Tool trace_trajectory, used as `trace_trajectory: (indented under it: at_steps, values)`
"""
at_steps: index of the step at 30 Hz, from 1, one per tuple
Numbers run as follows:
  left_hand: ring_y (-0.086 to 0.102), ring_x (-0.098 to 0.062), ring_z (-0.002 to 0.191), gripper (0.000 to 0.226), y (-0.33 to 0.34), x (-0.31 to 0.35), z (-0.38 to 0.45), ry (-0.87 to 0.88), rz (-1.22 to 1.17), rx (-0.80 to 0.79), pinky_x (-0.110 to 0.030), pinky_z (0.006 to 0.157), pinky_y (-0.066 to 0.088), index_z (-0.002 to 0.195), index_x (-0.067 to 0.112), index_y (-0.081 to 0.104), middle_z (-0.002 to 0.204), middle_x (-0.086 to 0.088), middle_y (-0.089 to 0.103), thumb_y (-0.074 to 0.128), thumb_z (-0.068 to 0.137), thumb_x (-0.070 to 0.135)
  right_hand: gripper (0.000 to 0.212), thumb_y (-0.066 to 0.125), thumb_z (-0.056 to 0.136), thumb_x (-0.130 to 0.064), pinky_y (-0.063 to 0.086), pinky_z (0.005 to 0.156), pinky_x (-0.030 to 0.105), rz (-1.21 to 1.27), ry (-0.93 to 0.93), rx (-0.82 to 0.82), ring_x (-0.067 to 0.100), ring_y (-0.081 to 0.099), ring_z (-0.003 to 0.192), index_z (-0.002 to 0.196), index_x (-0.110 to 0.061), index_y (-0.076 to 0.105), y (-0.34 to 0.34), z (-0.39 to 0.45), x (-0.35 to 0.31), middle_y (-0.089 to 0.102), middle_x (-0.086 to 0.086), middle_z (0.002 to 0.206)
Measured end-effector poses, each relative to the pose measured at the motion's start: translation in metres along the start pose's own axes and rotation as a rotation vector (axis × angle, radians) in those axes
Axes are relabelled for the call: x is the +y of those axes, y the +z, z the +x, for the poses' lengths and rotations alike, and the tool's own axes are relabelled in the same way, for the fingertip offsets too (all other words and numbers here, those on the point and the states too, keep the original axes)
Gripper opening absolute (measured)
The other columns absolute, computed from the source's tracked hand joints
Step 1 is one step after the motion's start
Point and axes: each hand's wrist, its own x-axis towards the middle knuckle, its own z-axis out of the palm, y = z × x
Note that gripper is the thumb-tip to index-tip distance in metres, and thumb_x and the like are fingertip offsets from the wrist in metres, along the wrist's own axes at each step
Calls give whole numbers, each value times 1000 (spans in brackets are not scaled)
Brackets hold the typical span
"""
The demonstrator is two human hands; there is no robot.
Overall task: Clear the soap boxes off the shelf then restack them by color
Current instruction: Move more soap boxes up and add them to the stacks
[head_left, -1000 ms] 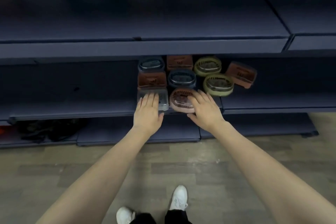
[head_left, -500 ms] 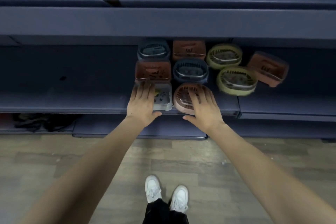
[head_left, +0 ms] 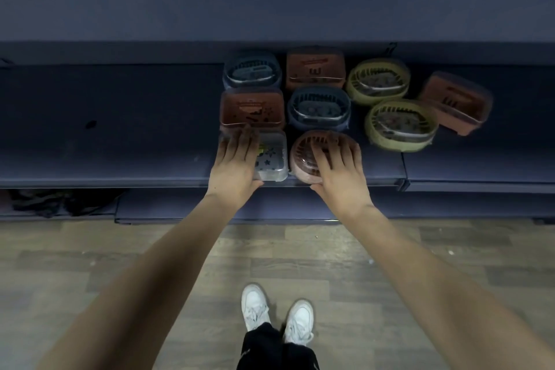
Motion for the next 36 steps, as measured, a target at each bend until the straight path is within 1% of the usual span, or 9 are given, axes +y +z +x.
trace_trajectory:
  at_steps: [2, 4, 10, 15, 18, 25, 30, 34, 36]
  values:
    - [35, -40, 134, 100, 0, -2, -3, 28, 39, 7, -48, 115, 13, 143, 0, 32, 146, -21, 36, 85, 63, 27, 103, 93, 37, -27, 39, 95, 65, 2, 0, -7, 47, 55, 109, 128, -6, 48, -4, -1, -3, 56, 29, 120]
    - [37, -39, 132, 98, -7, -4, -7, 46, 75, 30, -50, 115, 15, 142, 0, 35, 145, -21, 38, 85, 62, 26, 101, 94, 37, -29, 39, 94, 65, -2, -1, -8, 47, 55, 108, 126, -4, 53, -12, -4, -7, 57, 29, 118]
    - [15, -30, 142, 93, -58, -1, -33, 50, 148, 11, -42, 117, -1, 149, 7, 11, 155, -12, 16, 66, 82, 39, 96, 92, 39, -30, 43, 93, 61, 11, -23, 34, 45, 57, 106, 124, -3, 55, -57, -18, -20, 58, 27, 114]
    - [12, -28, 142, 96, -113, 4, -67, 47, 177, 40, -43, 118, -1, 150, 7, 4, 155, -10, 13, 62, 83, 46, 95, 91, 43, -34, 42, 94, 60, 39, -57, 60, 43, 55, 113, 126, -4, 55, -110, -37, -29, 56, 25, 121]
    - [7, -28, 145, 99, -143, 9, -90, 41, 140, 103, -44, 118, 1, 150, 5, 6, 156, -11, 12, 66, 81, 44, 97, 92, 44, -37, 40, 95, 59, 53, -48, 64, 42, 54, 117, 128, -6, 55, -144, -49, -37, 55, 25, 125]
    - [-4, -24, 146, 97, -211, 15, -126, 66, 104, 137, -39, 116, -7, 150, 8, -3, 158, -7, -5, 61, 86, 43, 97, 92, 44, -41, 40, 95, 55, 24, -63, 121, 43, 54, 117, 127, -7, 56, -215, -73, -45, 55, 25, 128]
    - [4, -26, 146, 97, -261, 10, -141, 140, 139, 212, -39, 118, -1, 150, 7, 7, 158, -9, 4, 65, 82, 44, 102, 90, 47, -43, 39, 98, 53, 24, -113, 205, 41, 53, 119, 131, -12, 41, -261, -83, -49, 54, 23, 130]
    - [21, -31, 142, 98, -288, 11, -156, 142, 159, 309, -44, 116, 14, 147, 3, 23, 154, -14, 21, 75, 73, 43, 101, 89, 49, -44, 38, 100, 53, -2, -145, 273, 41, 51, 120, 131, -11, 41, -294, -85, -51, 52, 23, 132]
    - [10, -28, 145, 97, -303, 12, -157, 121, 145, 320, -41, 118, 4, 149, 6, 12, 157, -10, 8, 68, 80, 44, 99, 88, 50, -46, 39, 99, 53, -20, -151, 280, 41, 51, 121, 132, -11, 45, -308, -81, -51, 52, 23, 132]
